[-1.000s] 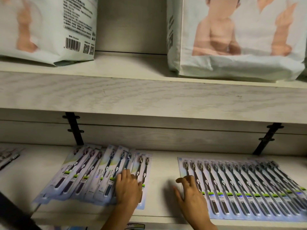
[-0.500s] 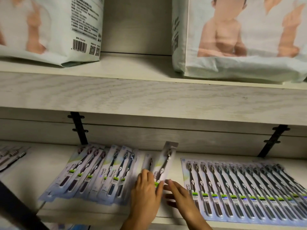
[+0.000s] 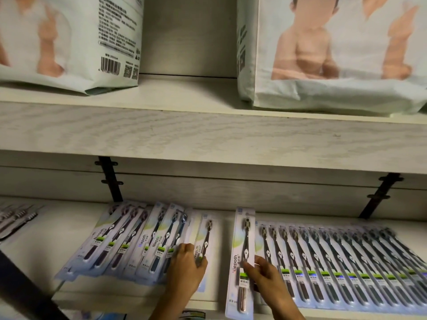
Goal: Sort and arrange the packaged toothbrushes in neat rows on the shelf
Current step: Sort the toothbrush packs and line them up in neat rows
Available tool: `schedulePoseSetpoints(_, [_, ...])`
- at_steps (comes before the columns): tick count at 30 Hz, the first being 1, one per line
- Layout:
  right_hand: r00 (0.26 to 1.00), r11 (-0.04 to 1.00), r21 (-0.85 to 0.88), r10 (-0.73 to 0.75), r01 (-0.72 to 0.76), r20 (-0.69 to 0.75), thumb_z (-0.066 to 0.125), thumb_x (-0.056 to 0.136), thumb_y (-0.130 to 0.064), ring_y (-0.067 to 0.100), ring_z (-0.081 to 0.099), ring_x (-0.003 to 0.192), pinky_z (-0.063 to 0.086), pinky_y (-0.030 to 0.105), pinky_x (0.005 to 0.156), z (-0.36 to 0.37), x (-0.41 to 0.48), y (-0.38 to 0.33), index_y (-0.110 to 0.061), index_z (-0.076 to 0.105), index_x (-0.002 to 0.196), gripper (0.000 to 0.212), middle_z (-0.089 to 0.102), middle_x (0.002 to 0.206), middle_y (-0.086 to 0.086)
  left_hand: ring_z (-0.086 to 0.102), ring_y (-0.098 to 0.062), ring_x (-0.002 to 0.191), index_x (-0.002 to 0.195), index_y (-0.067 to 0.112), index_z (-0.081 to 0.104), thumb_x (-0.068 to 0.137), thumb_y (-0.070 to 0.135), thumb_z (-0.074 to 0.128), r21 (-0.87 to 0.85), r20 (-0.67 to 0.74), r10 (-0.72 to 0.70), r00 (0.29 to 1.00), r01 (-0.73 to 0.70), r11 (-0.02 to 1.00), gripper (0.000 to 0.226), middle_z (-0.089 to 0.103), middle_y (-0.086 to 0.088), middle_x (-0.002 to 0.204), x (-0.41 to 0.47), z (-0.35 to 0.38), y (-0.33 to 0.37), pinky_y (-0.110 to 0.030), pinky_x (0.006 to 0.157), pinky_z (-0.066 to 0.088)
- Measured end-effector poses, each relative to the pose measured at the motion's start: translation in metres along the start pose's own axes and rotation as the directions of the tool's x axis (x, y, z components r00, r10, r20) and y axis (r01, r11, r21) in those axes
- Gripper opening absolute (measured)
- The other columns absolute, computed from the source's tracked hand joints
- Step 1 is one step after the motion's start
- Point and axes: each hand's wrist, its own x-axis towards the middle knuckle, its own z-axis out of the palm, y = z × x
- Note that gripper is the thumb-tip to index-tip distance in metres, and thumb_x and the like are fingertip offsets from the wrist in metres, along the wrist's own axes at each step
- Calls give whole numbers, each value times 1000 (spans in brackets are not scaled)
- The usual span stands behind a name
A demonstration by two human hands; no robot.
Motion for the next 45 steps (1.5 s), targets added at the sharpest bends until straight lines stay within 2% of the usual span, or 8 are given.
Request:
schedulePoseSetpoints(5, [1000, 1000, -5, -14, 14, 0, 61, 88, -11, 15, 61, 72, 48, 24, 67, -5, 2, 9, -3, 63, 105, 18, 67, 63, -3, 46, -19, 119, 127, 11, 42, 86, 46, 55, 181, 121, -22, 992, 0, 984, 55, 50, -5, 128, 11, 10, 6, -27, 93, 43])
schedulePoseSetpoints(14, [1000, 998, 54, 10, -11, 18, 58, 90, -11, 14, 71, 75, 51, 20, 59, -13, -2, 6, -8, 61, 106, 16, 74, 85, 9, 51, -27, 118, 130, 3, 32, 78, 18, 69, 108, 215, -253, 943, 234, 966, 66, 44, -16, 131, 27, 11, 26, -29, 91, 51])
schedulePoseSetpoints(18, [1000, 998, 61, -8, 8, 2, 60, 89, -12, 14, 69, 70, 51, 20, 60, -12, -3, 7, -8, 63, 103, 15, 71, 79, 8, 49, -27, 122, 131, -1, 38, 70, 24, 74, 141, 290, -320, 902, 290, 947, 74, 46, -15, 133, 38, 6, 29, -29, 92, 48])
schedulePoseSetpoints(26, [1000, 1000, -15, -15, 15, 10, 60, 90, -21, 18, 70, 79, 53, 26, 70, -23, 0, 9, -12, 62, 105, 17, 70, 93, 21, 54, -22, 109, 114, 12, 54, 72, 36, 68, 132, 219, -265, 939, 240, 962, 50, 53, -9, 120, 24, 1, 27, -27, 76, 46])
schedulePoseSetpoints(30, [1000, 986, -165, 22, -21, 2, 67, 78, -42, 25, 70, 88, 55, 41, 86, -25, 6, 14, -12, 56, 112, 47, 69, 93, 19, 58, -21, 88, 100, 13, 51, 75, 24, 71, -314, 151, -174, 973, 214, 925, 35, 63, -7, 104, 10, -2, 10, -28, 70, 50])
schedulePoseSetpoints(34, [992, 918, -392, -100, 61, -81, 64, 82, -45, 14, 61, 78, 53, 30, 74, -18, 26, 12, -17, 53, 118, 46, 62, 82, 3, 56, -20, 108, 111, 11, 55, 79, 14, 71, -771, 248, -217, 944, 328, 546, 36, 60, -4, 120, -4, -11, -3, -34, 92, 43])
schedulePoseSetpoints(38, [967, 804, -588, -213, 92, -141, 60, 88, -38, 14, 66, 81, 56, 27, 73, -14, 43, 2, -17, 54, 105, 28, 67, 91, 3, 62, -17, 95, 95, 18, 62, 81, 11, 68, -852, 273, -163, 948, 317, 418, 17, 68, -6, 105, -16, -17, -9, -28, 74, 44])
schedulePoseSetpoints(45, [950, 554, -829, -207, -82, -232, 49, 97, -23, 15, 68, 85, 58, 27, 78, -16, 54, 19, -11, 56, 110, 19, 68, 99, 6, 54, -3, 82, 94, 20, 56, 81, 6, 67, -862, 327, -95, 940, 339, 378, 22, 61, 5, 92, -17, -30, -13, -31, 86, 40])
